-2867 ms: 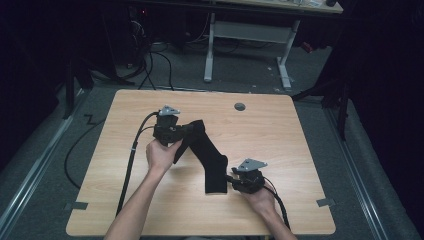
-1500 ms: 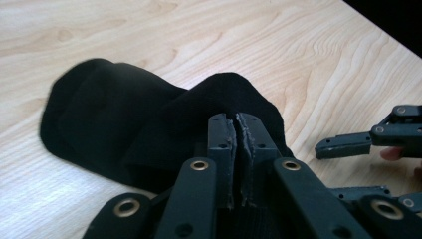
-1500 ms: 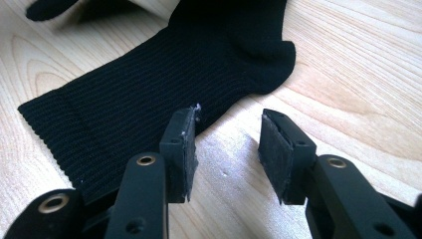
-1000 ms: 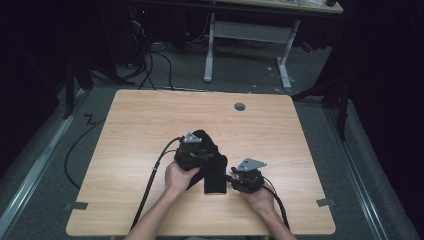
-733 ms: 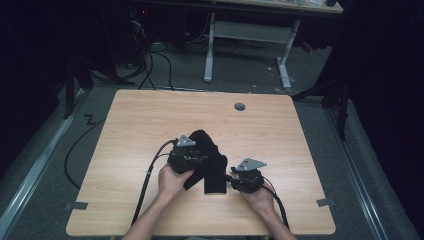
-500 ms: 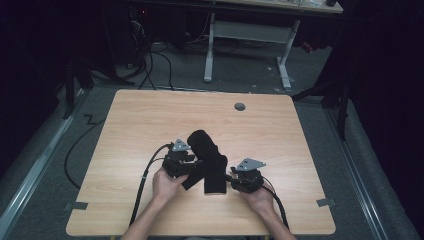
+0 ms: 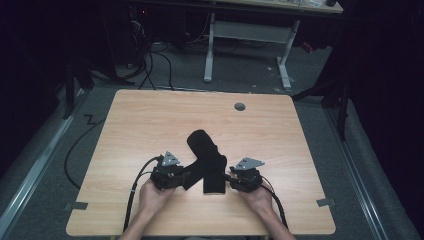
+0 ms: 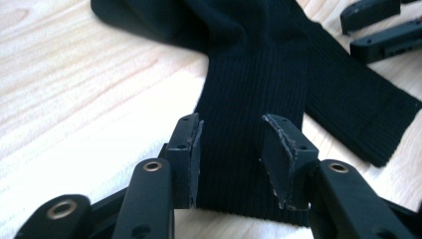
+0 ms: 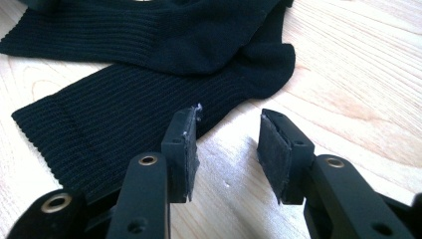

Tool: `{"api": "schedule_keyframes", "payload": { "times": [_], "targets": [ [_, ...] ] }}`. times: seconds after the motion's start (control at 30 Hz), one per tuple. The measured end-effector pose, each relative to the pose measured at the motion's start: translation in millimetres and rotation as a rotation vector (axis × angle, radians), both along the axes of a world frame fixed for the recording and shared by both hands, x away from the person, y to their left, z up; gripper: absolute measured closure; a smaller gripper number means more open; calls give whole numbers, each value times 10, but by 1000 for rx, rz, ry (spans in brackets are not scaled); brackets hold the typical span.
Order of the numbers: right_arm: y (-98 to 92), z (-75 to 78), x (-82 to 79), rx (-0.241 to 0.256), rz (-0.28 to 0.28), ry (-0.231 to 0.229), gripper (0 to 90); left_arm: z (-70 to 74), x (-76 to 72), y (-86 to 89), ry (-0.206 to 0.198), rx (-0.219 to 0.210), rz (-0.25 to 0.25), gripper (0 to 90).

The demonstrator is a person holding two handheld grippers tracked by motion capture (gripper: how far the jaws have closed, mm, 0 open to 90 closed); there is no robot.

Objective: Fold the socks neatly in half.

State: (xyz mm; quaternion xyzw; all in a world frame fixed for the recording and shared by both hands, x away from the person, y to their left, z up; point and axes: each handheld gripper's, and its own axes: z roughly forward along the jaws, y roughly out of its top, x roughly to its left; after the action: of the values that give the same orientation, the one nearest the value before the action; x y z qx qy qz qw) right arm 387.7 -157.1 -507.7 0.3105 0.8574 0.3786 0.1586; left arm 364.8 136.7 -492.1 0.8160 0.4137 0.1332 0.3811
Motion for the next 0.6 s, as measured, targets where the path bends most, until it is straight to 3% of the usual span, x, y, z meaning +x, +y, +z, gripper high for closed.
{"api": "schedule_keyframes", "payload": {
  "times": [0.37,0.5,0.6],
  "targets": [
    [90,10,41,-8,4,2,594,-72,12,-42,-10,33,14,637],
    [124,14,64,-13,8,3,594,-74,35,-33,-6,31,26,698],
    [142,12,83,-8,8,6,594,-72,49,-24,-6,34,41,792]
  ]
}}
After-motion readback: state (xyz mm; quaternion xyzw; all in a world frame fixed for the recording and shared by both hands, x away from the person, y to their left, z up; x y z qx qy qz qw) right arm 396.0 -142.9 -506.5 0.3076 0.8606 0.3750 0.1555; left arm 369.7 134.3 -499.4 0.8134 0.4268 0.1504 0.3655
